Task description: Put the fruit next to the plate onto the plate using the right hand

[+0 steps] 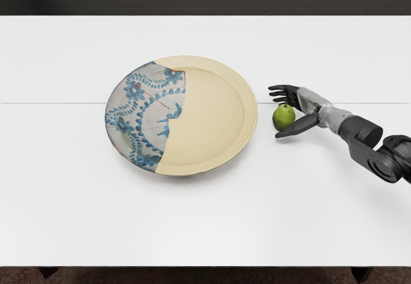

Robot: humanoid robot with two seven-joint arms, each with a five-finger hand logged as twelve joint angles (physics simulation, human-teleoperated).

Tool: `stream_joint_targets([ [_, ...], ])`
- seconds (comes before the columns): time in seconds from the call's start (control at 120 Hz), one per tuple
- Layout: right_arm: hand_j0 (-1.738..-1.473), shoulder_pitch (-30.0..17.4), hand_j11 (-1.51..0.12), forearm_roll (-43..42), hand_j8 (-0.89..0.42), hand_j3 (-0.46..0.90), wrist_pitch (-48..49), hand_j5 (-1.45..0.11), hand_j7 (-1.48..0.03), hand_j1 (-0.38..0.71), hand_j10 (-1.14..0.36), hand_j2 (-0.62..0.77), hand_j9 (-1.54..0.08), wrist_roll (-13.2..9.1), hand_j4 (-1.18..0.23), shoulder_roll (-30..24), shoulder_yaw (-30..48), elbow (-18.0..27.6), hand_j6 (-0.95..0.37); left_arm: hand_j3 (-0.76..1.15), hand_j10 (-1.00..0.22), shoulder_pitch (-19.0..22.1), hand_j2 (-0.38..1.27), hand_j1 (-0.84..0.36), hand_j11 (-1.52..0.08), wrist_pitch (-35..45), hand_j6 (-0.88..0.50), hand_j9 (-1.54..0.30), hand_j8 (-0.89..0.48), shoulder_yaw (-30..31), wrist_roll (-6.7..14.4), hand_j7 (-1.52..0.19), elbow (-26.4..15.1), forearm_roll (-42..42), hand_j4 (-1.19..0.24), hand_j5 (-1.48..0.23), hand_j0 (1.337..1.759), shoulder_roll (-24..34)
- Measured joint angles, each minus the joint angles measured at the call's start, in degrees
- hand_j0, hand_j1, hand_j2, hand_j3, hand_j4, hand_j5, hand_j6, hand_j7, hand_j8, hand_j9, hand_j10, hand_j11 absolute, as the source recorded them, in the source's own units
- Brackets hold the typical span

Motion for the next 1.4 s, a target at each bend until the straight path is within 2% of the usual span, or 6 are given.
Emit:
stream_joint_targets([
  [0.133, -1.658, -0.4, -0.61, 0.2, -0.28, 0.00, 0.1, -0.35, -0.36, -0.02, -0.04, -0.05, -0.35, 1.1, -0.28, 0.0, -0.3, -0.4, -0.28, 0.00, 0.00, 0.0, 0.00, 0.35, 0.00, 0.0, 0.00, 0.00, 0.00, 0.0, 0.0, 0.00, 0.0, 0.0, 0.00, 0.00, 1.658, 0.0],
  [0.192, -1.658, -0.5, -0.55, 0.2, -0.30, 0.00, 0.1, -0.38, -0.39, 0.01, -0.08, -0.06, -0.38, 1.6, -0.31, 0.0, -0.5, -0.6, -0.30, 0.00, 0.00, 0.0, 0.00, 0.35, 0.00, 0.0, 0.00, 0.00, 0.00, 0.0, 0.0, 0.00, 0.0, 0.0, 0.00, 0.00, 1.658, 0.0],
  [0.2, -1.658, -0.5, -0.38, 0.2, -0.30, 0.00, 0.2, -0.39, -0.39, 0.01, -0.15, -0.06, -0.39, 1.6, -0.31, 0.0, -0.5, -0.6, -0.30, 0.00, 0.00, 0.0, 0.00, 0.35, 0.00, 0.0, 0.00, 0.00, 0.00, 0.0, 0.0, 0.00, 0.0, 0.0, 0.00, 0.00, 1.658, 0.0],
  [0.467, -1.658, -0.3, -0.57, -0.3, -0.41, 0.00, 0.1, -0.50, -0.52, 0.13, -0.03, -0.08, -0.50, 2.6, -0.41, -0.1, -1.1, -0.8, -0.40, 0.00, 0.00, 0.0, 0.00, 0.35, 0.00, 0.0, 0.00, 0.00, 0.00, 0.0, 0.0, 0.00, 0.0, 0.0, 0.00, 0.00, 1.658, 0.0],
  [0.758, -1.658, -0.1, -0.57, -0.5, -0.43, 0.00, 1.0, -0.56, -0.56, 0.17, -0.34, -0.08, -0.56, 5.3, -0.43, -0.5, -1.4, -0.5, -0.43, 0.00, 0.00, 0.0, 0.00, 0.35, 0.00, 0.0, 0.00, 0.00, 0.00, 0.0, 0.0, 0.00, 0.0, 0.0, 0.00, 0.00, 1.658, 0.0],
  [1.4, -1.658, -0.9, -0.68, -0.9, -0.53, 0.00, 2.3, -0.68, -0.68, 0.28, -0.49, -0.10, -0.68, 6.9, -0.53, -0.5, -1.4, -0.9, -0.53, 0.00, 0.00, 0.0, 0.00, 0.35, 0.00, 0.0, 0.00, 0.00, 0.00, 0.0, 0.0, 0.00, 0.0, 0.0, 0.00, 0.00, 1.658, 0.0],
])
